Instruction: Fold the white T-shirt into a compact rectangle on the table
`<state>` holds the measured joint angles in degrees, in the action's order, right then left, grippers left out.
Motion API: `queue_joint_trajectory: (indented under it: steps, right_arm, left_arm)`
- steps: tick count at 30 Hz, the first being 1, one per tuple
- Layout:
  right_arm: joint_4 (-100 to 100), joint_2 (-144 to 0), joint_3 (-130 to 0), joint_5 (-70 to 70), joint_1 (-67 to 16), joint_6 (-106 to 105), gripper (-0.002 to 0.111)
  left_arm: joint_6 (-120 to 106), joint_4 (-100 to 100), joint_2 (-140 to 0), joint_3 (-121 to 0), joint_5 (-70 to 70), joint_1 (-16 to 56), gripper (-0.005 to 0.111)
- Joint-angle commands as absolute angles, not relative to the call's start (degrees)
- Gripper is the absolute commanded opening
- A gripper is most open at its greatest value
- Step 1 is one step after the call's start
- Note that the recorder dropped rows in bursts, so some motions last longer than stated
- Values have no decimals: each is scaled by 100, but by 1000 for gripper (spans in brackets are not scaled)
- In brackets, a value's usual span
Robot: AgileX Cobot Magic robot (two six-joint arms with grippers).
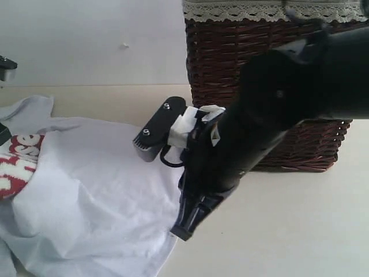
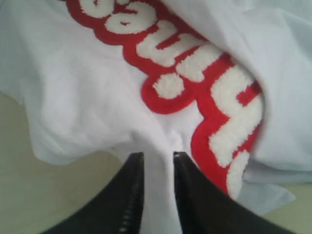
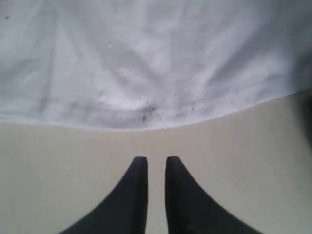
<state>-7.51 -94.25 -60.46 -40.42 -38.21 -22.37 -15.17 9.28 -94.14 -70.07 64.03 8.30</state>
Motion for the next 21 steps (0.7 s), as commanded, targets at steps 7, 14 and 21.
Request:
queue_joint_trajectory:
  steps: [7, 14, 21]
  right_arm:
    - [-871, -10585, -6778, -3525, -3801, -2086, 0]
    - [-900, -10923, -6791, -3461, -3801, -2086, 0]
    - [-927, -10944, -6791, -3095, -3801, -2086, 0]
  left_arm:
    - [-1377, 573, -9184, -6771, 5624, 601, 60]
    - [1394, 1631, -9748, -6180, 5063, -673, 21]
    - [-1385, -1502, -10365, -5908, 4162, -1141, 0]
